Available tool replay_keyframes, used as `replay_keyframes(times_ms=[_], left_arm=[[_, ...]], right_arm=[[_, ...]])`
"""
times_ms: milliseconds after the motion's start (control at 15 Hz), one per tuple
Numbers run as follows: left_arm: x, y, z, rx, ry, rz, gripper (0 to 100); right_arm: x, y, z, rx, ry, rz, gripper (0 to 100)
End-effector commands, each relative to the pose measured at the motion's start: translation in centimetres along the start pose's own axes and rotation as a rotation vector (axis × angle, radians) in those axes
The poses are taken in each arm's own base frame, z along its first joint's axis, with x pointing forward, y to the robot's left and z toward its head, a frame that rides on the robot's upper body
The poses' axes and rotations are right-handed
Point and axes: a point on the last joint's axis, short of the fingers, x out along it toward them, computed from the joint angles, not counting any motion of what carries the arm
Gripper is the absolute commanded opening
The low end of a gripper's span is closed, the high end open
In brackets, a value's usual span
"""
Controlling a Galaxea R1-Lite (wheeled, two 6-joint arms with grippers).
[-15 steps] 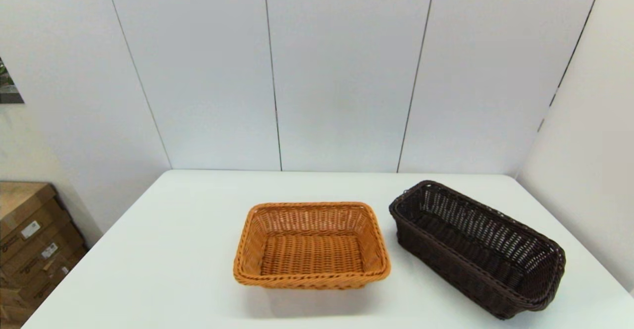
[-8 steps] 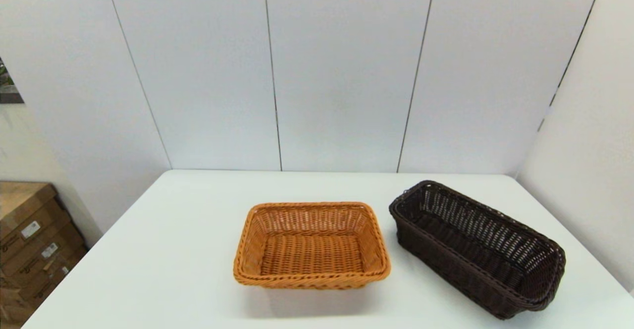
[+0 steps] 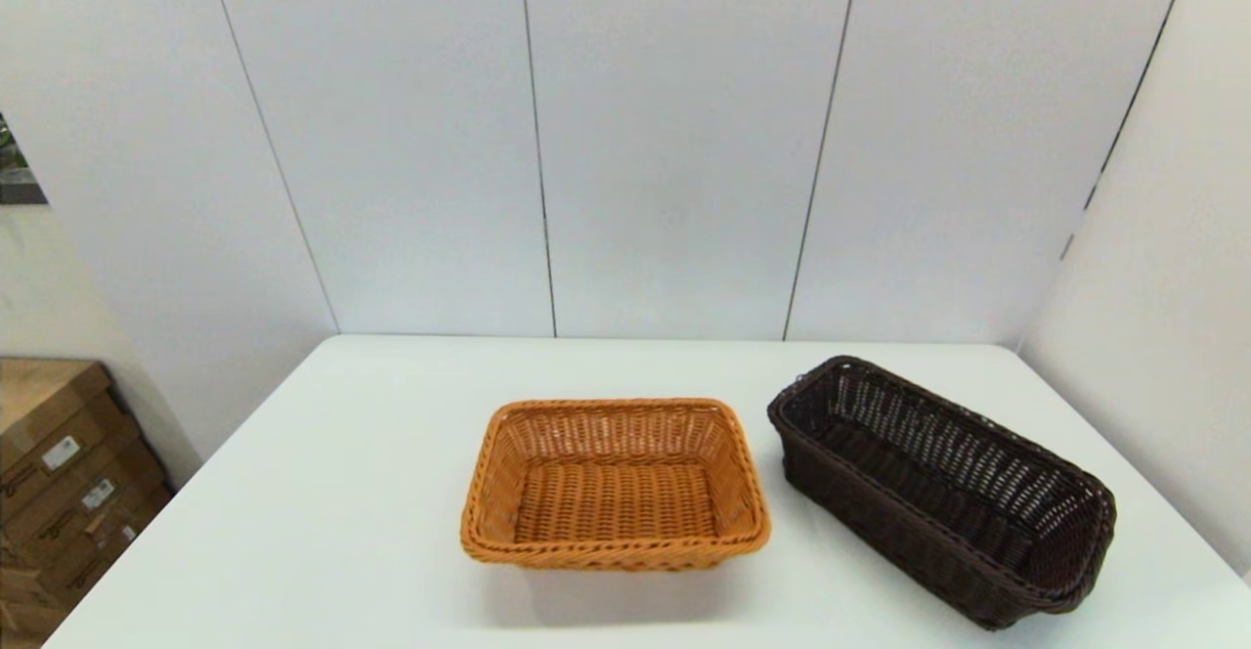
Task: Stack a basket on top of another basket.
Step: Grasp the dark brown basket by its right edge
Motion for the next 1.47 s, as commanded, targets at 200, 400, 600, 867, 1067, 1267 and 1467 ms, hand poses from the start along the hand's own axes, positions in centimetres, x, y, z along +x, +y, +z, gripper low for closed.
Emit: replay_keyframes(times_ms=[200,400,600,867,1067,1267,1467], left_arm=[[0.0,0.0,0.0,0.001,0.0,0.002,100],[0.0,0.0,0.0,0.001,0.0,0.002,100],[0.0,0.0,0.0,-0.001,0.001,0.0,100],[0.0,0.0,0.0,-0.004,0.003,0.0,100],[0.0,0.0,0.0,-0.002,0.001,0.002,100],[0.0,0.0,0.0,0.005,0.001,-0.001,100],[0.0,0.0,0.0,0.01,0.003,-0.001,100]], right_arm=[[3.6,-0.2,7.2,0.004,0.136,0.001,100],[6.9,-0.5,10.3,0.001,0.229,-0.041,100],[7.2,-0.6,13.3,-0.009,0.423,-0.076,100],[7.1,-0.7,14.2,-0.011,0.578,-0.112,100],[6.7,-0.7,13.6,-0.016,0.657,-0.13,100],[7.0,-0.8,12.7,-0.008,0.734,-0.152,100],[8.1,-0.9,11.7,-0.026,0.83,-0.188,100]])
